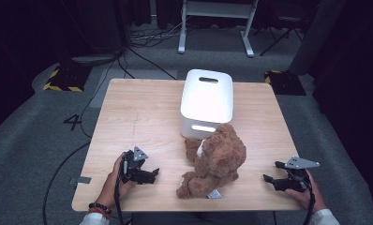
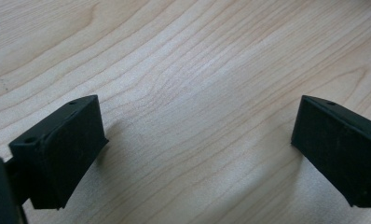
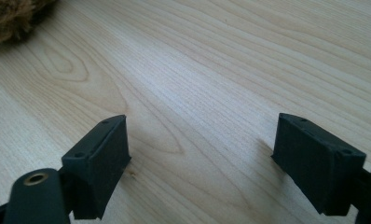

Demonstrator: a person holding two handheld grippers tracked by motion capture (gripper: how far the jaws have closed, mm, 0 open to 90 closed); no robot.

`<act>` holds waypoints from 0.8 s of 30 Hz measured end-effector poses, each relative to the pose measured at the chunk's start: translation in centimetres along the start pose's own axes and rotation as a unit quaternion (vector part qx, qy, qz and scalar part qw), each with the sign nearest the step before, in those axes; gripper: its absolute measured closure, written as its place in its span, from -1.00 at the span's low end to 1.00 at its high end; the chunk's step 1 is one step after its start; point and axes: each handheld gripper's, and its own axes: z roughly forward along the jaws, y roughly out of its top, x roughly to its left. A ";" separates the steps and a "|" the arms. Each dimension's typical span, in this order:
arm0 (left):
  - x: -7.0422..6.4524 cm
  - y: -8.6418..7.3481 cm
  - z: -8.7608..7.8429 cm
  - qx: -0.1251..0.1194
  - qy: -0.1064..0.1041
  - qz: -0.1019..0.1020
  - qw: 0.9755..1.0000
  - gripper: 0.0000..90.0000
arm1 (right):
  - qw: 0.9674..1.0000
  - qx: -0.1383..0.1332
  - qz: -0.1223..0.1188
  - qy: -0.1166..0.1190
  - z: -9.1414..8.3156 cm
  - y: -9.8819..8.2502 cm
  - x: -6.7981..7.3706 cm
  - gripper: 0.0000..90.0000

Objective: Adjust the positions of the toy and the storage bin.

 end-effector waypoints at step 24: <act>0.3 -0.1 -0.5 0.001 -0.004 0.001 1.000 -0.83 | 1.000 0.003 0.002 -0.004 0.1 0.1 0.0 -0.64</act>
